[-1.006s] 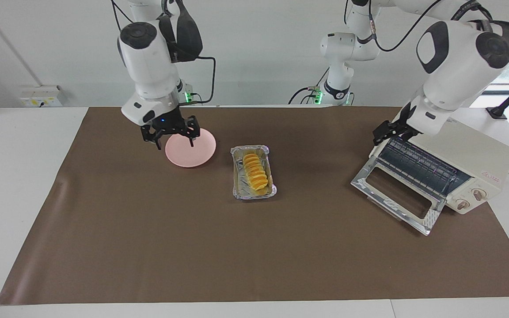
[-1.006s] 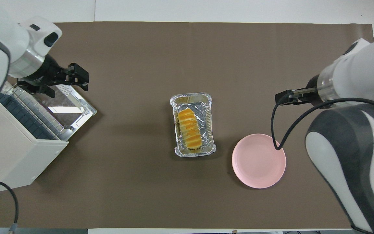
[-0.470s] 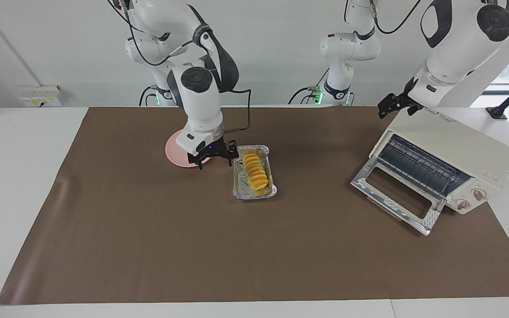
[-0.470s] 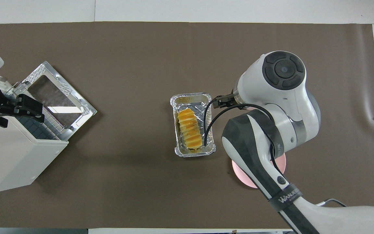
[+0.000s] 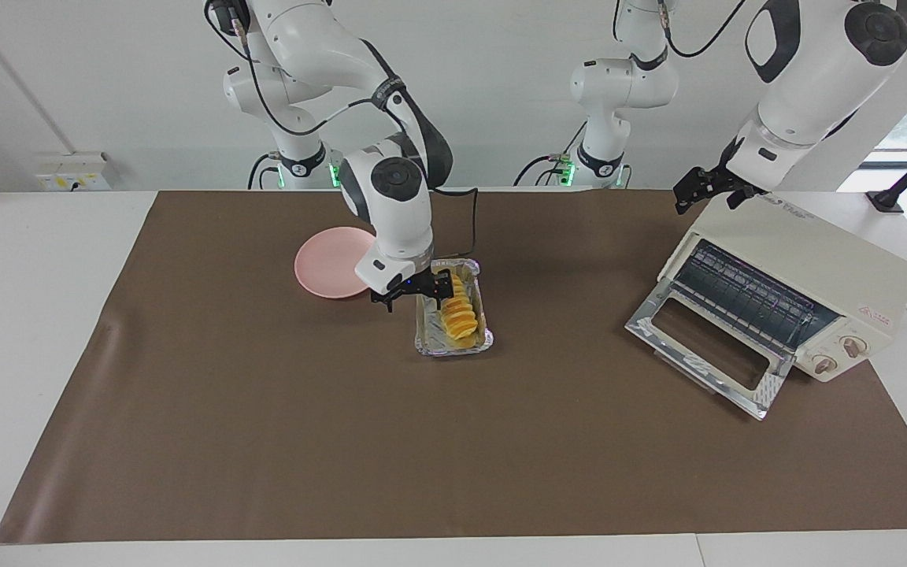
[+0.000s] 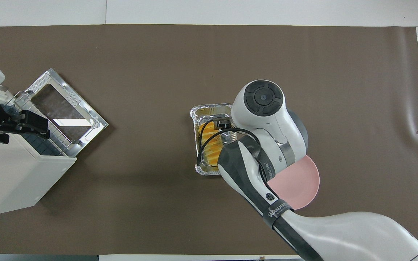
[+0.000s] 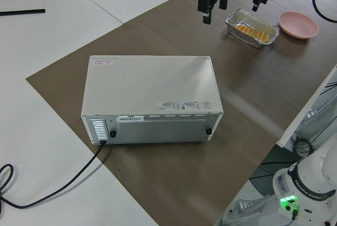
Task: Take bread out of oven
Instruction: 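Grasp the foil tray rim with the right gripper and slide it away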
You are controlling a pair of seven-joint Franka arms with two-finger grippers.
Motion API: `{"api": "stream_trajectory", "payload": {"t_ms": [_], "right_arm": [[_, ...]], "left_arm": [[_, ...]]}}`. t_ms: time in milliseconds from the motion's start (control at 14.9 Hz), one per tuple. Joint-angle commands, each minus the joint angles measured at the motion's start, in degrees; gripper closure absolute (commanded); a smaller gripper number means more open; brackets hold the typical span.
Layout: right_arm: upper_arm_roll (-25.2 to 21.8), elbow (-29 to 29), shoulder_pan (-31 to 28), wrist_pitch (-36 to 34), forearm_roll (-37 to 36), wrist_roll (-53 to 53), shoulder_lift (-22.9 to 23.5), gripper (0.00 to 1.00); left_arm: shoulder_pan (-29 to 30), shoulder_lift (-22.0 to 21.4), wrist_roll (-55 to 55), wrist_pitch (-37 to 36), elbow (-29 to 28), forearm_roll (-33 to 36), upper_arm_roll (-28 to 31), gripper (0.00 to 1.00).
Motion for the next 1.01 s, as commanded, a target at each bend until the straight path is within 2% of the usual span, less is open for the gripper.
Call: {"api": "stream_trajectory", "payload": {"t_ms": [0, 268, 403, 537, 604, 671, 805, 939], "right_arm": [[0.13, -3.61, -0.17, 3.83, 1.09, 0.43, -0.99, 0.0], [0.13, -7.22, -0.17, 7.53, 5.49, 0.17, -1.17, 0.01], [0.13, -8.01, -0.17, 7.19, 5.49, -0.18, -1.43, 0.11], [0.22, -8.98, -0.17, 7.01, 5.49, -0.36, -1.69, 0.38], [0.22, -9.42, -0.17, 7.01, 5.49, -0.36, -1.87, 0.56], [0.22, -9.77, -0.08, 7.01, 5.58, 0.34, -1.96, 0.78], [0.22, -11.26, 0.53, 7.53, 5.58, 0.69, -2.48, 1.0], [0.22, -11.27, 0.62, 7.53, 5.58, 2.71, -2.57, 1.0]], "left_arm": [[2.43, -0.84, 2.88, -0.05, -1.64, 1.13, -2.26, 0.0], [2.43, 0.22, 3.06, 2.23, -0.42, 1.83, -2.53, 0.0], [2.51, 0.31, 3.06, 1.89, -0.68, 1.74, -2.44, 0.0], [2.43, 0.22, 3.14, 1.71, -1.03, 1.74, -2.44, 0.0], [2.34, 0.22, 3.23, 2.32, -1.03, 1.74, -2.44, 0.0], [2.16, 0.31, 3.14, 2.94, -1.03, 1.74, -2.44, 0.0], [1.81, 0.22, 3.14, 2.33, -1.12, 1.74, -2.36, 0.0], [1.9, 0.22, 3.06, 2.24, -1.12, 1.74, -2.44, 0.0]]}}
